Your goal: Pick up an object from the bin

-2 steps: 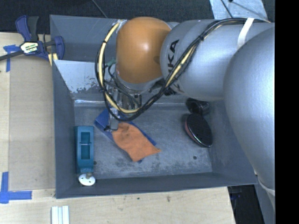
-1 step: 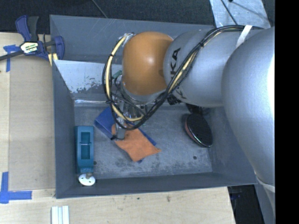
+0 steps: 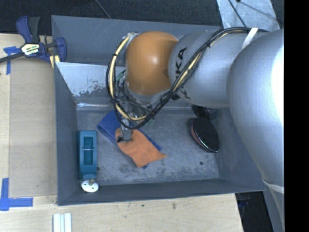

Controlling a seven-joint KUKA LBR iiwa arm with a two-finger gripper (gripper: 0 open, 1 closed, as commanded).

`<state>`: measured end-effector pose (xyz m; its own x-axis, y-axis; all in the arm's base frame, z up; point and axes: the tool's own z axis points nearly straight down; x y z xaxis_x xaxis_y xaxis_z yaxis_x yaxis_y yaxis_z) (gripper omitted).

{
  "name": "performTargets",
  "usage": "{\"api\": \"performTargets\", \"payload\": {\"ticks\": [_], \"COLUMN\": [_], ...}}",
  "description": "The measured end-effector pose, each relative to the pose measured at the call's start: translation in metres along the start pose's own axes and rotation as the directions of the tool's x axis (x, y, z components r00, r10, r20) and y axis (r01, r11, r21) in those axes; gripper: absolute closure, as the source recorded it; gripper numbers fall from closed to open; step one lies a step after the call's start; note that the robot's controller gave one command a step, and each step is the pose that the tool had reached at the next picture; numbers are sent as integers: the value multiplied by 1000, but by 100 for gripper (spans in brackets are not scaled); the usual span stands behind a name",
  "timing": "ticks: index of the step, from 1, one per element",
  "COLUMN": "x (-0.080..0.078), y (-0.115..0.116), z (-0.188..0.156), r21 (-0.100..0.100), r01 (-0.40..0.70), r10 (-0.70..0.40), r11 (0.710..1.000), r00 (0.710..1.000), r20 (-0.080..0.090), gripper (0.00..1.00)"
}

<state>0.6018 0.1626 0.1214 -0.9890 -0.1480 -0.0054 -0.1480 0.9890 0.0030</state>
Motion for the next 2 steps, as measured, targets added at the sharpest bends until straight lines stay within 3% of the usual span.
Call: {"api": "performTargets", "payload": {"ticks": [1,2], "x": [-6,-21], "y": [-27,-6], "z": [22,40], "r21": [2,6], "r01": [-15,251], "r10": [15,-251], "r11": [1000,968], "r00": [1000,968], "r20": [-3,14], "gripper": [0,100]}}
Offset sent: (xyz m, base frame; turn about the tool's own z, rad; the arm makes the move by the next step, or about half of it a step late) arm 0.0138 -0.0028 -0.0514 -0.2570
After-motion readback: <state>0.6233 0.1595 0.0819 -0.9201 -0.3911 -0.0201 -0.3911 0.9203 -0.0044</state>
